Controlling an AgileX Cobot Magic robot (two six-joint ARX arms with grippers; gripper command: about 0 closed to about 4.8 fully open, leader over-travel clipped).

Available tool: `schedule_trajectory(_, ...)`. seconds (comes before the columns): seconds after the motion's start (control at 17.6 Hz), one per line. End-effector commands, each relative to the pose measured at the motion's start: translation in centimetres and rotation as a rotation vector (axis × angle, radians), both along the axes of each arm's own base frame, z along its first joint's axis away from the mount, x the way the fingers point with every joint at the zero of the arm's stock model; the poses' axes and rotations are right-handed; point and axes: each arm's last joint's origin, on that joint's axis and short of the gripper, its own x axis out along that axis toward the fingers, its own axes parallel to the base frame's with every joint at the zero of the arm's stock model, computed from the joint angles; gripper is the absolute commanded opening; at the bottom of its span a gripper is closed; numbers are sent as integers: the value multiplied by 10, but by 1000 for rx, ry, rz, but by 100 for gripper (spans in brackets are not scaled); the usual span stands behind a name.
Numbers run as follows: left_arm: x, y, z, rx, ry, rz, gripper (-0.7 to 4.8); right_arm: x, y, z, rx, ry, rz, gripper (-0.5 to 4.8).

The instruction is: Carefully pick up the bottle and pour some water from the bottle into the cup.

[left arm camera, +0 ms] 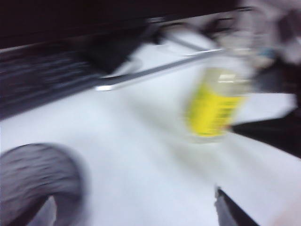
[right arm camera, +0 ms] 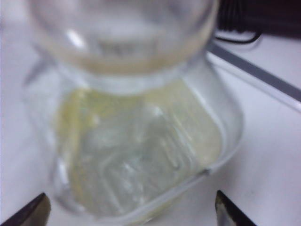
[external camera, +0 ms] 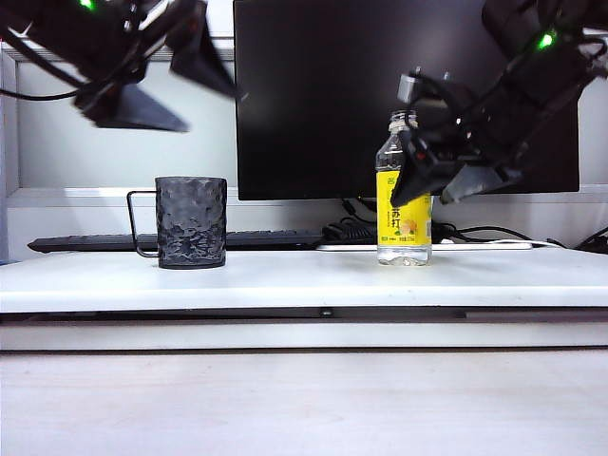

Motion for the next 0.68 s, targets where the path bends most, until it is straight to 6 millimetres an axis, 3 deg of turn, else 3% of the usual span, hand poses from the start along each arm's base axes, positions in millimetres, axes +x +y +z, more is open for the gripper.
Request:
schedule_trajectory(0.06, 0, 1, 3, 8, -18, 13, 479, 6, 3, 1, 24, -62, 24, 479)
schedule_trajectory(0.28, -2, 2, -3, 35, 36, 11, 479, 14, 5, -3, 8, -129, 39, 479)
schedule_trajectory(0.57, -4, 2, -7, 65, 68, 5, 479, 16, 5, -11, -1, -94, 39, 479)
schedule_trajectory(0.68, -3, 2, -6, 63, 63, 5, 479, 15, 5, -12, -2, -83, 42, 321)
